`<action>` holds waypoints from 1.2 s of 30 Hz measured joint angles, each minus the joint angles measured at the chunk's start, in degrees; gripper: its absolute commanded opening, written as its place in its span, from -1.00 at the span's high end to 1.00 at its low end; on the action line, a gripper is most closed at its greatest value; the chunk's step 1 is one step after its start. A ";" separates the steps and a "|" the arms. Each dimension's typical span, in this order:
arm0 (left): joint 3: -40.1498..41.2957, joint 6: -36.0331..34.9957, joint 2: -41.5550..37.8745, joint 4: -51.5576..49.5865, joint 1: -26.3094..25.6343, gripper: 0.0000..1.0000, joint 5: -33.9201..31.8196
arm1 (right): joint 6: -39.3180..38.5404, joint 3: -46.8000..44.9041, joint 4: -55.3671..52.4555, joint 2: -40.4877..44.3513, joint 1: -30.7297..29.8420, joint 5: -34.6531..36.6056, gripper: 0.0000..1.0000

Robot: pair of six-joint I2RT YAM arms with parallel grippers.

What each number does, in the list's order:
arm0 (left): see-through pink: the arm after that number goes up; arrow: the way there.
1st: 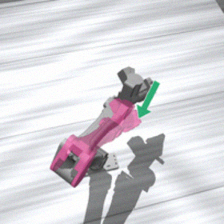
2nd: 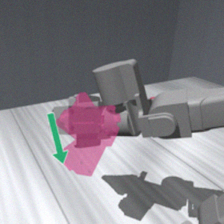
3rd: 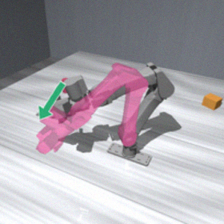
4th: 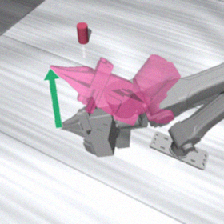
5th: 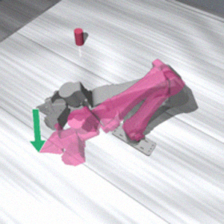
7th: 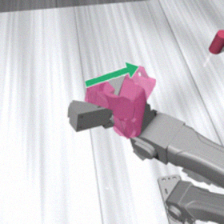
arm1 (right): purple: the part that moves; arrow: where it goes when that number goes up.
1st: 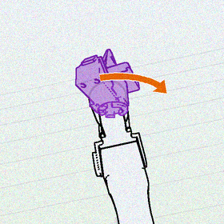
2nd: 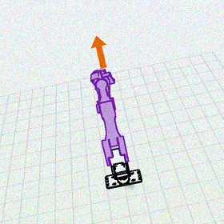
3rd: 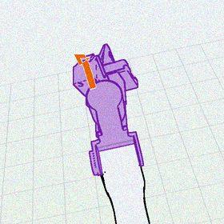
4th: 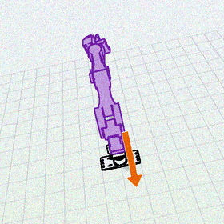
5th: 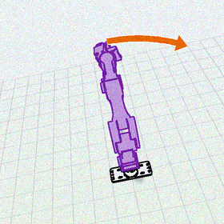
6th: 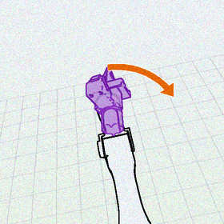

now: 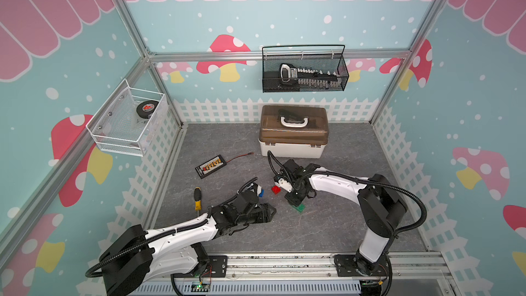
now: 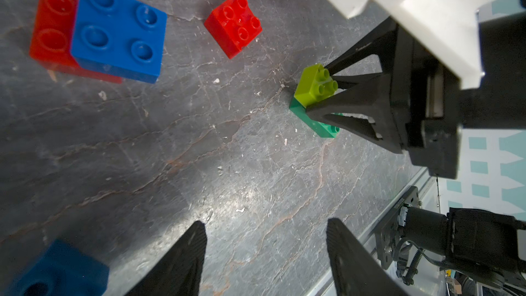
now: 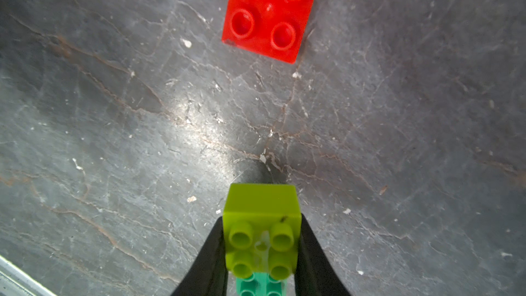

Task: Assemble the letter y with lego
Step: Assemble the lego brick with the lego brick, then move the lego brick at the center of the board.

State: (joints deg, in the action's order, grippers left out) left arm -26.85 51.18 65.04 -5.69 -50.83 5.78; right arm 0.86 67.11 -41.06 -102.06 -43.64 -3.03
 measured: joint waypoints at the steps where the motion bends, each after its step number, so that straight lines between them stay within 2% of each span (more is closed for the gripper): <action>1: 0.00 0.00 0.00 0.00 0.00 -0.37 -0.02 | 0.00 -0.13 0.26 -0.09 0.02 0.00 0.53; 16: 0.15 0.00 0.00 -0.02 0.00 -0.37 -1.14 | 0.70 -0.26 0.81 -0.07 -0.02 0.68 0.55; 24: 0.15 0.00 0.11 -0.02 0.00 -0.37 -1.31 | 2.01 1.92 1.84 -0.37 1.25 4.59 0.53; 32: 0.15 0.00 0.11 -0.07 0.00 -0.37 -1.73 | 3.06 3.56 3.78 -1.14 2.03 6.08 0.45; 36: 0.15 0.00 0.11 -0.24 0.00 -0.37 -1.79 | 3.63 3.56 4.57 -1.75 2.08 5.92 0.34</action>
State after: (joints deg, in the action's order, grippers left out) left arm -26.70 51.18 65.14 -5.93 -50.83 3.99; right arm 4.49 70.67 -36.49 -103.81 -41.56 2.90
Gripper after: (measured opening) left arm 0.684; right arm 0.330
